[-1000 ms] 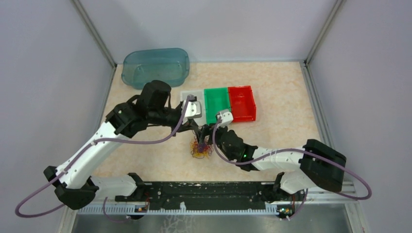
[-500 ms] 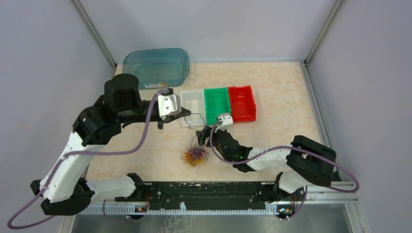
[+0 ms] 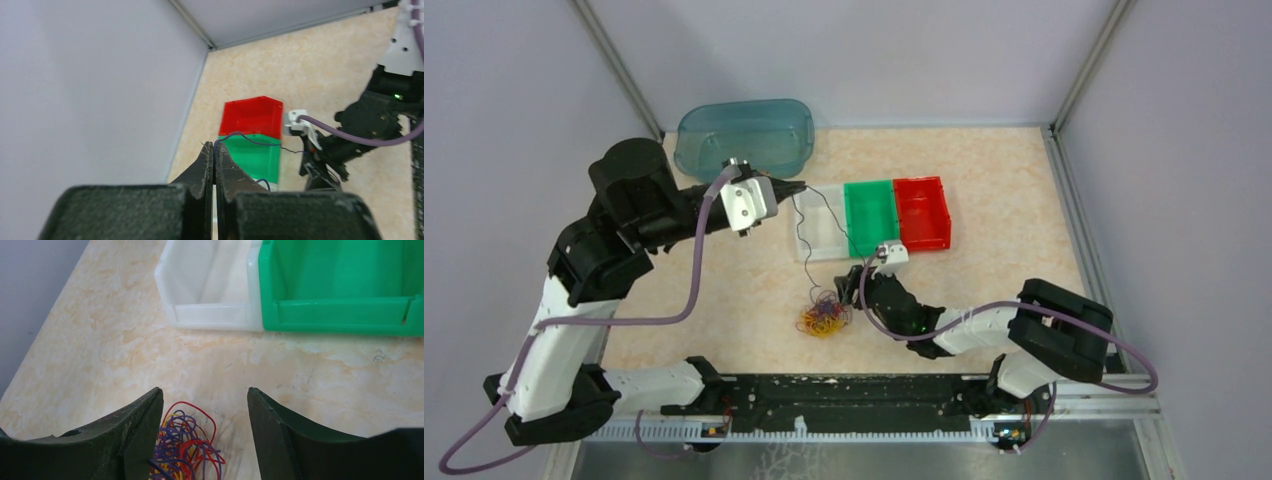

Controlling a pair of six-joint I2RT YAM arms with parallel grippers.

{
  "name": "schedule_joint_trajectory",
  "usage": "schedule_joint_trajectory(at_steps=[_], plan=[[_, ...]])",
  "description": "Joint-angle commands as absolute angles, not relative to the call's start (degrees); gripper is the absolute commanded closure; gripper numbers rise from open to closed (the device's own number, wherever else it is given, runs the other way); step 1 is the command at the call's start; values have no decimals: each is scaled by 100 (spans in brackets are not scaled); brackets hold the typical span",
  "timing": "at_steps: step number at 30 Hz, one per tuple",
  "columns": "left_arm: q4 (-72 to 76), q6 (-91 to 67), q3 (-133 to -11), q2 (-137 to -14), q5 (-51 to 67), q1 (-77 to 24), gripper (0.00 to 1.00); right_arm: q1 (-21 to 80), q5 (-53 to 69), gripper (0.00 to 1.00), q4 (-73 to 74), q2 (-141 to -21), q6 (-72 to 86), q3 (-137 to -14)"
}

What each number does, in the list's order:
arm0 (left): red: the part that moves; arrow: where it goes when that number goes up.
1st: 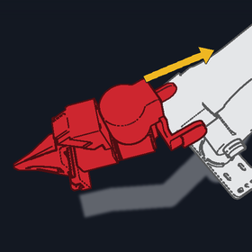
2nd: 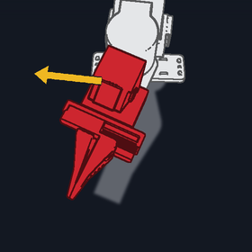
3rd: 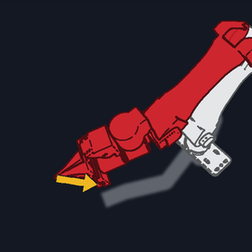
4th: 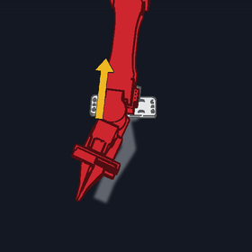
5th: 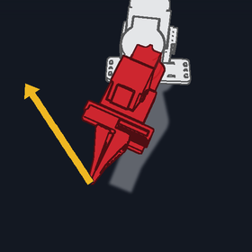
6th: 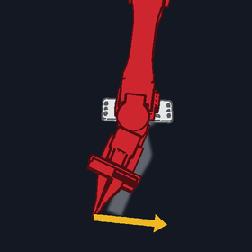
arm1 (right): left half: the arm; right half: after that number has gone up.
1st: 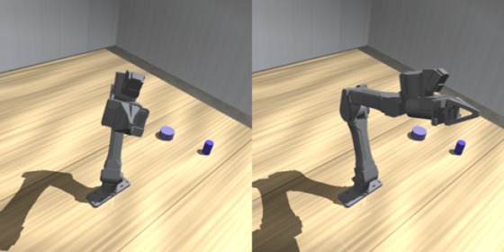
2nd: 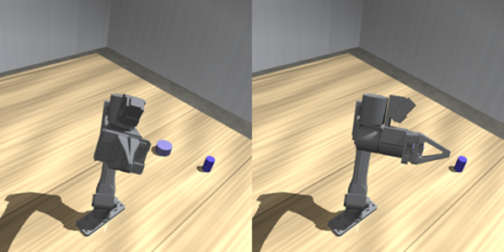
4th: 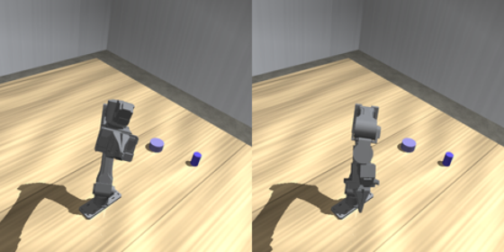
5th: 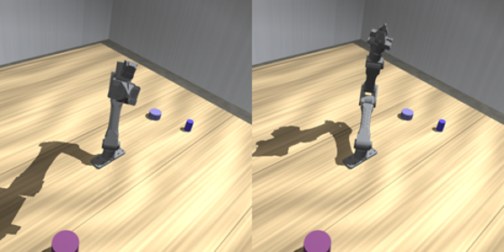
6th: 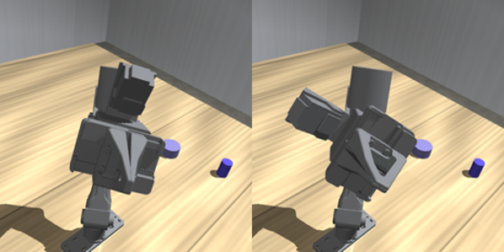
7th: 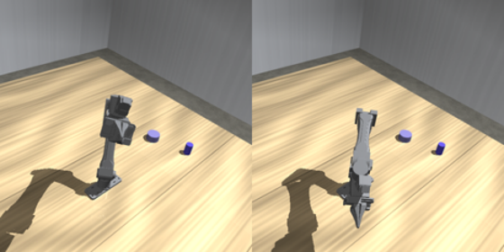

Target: Untangle the cables

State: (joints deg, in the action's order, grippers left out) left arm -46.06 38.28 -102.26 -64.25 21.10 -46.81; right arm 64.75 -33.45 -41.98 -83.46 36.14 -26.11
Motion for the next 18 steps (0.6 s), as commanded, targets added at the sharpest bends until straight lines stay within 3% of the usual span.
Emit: schedule_joint_trajectory(at_steps=[1, 18], plan=[[-3828, 4299, -10647, -6424, 1676, -4711, 100, 6543, -3436, 37, -4404, -8432, 3857, -2465], [-2691, 5470, -10980, -6469, 1320, -4711, 100, 6546, -3345, 32, -4296, -7942, 3679, -2292]])
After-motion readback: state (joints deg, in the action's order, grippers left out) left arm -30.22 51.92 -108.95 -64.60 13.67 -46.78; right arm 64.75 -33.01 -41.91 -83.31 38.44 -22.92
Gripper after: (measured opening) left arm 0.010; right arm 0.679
